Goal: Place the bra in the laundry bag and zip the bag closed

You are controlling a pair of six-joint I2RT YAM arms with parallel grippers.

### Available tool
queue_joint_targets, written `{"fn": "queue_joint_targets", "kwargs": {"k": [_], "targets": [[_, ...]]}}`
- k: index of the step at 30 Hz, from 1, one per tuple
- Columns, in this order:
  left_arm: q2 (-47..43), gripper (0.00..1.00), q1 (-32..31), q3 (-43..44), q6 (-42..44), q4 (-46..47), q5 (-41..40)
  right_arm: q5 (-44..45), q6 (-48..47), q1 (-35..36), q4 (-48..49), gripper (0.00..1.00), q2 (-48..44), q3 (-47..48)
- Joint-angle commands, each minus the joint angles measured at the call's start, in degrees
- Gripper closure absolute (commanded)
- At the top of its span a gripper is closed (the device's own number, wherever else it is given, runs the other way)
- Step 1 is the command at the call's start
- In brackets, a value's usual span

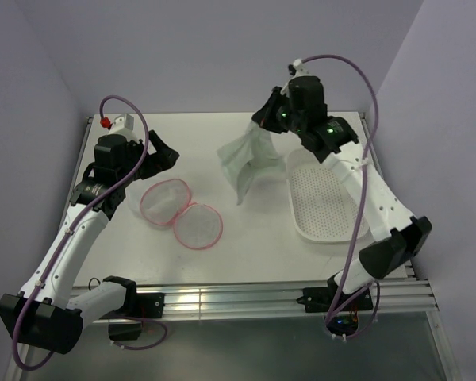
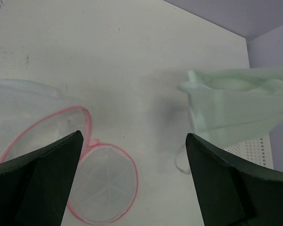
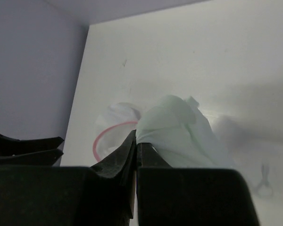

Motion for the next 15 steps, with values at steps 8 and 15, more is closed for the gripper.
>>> {"fn": "queue_joint_targets", "kwargs": {"k": [8, 15], "targets": [[-0.1, 0.02, -0.3, 1.8, 0.7, 0.8, -1.1, -1.4, 4.2, 1.7, 8.8, 0.43, 23.0, -0.1], [1.5, 0.02, -0.3, 1.6, 0.2, 1.0, -1.0, -1.1, 3.4, 1.6, 12.4, 0.13, 25.1, -4.8]]}}
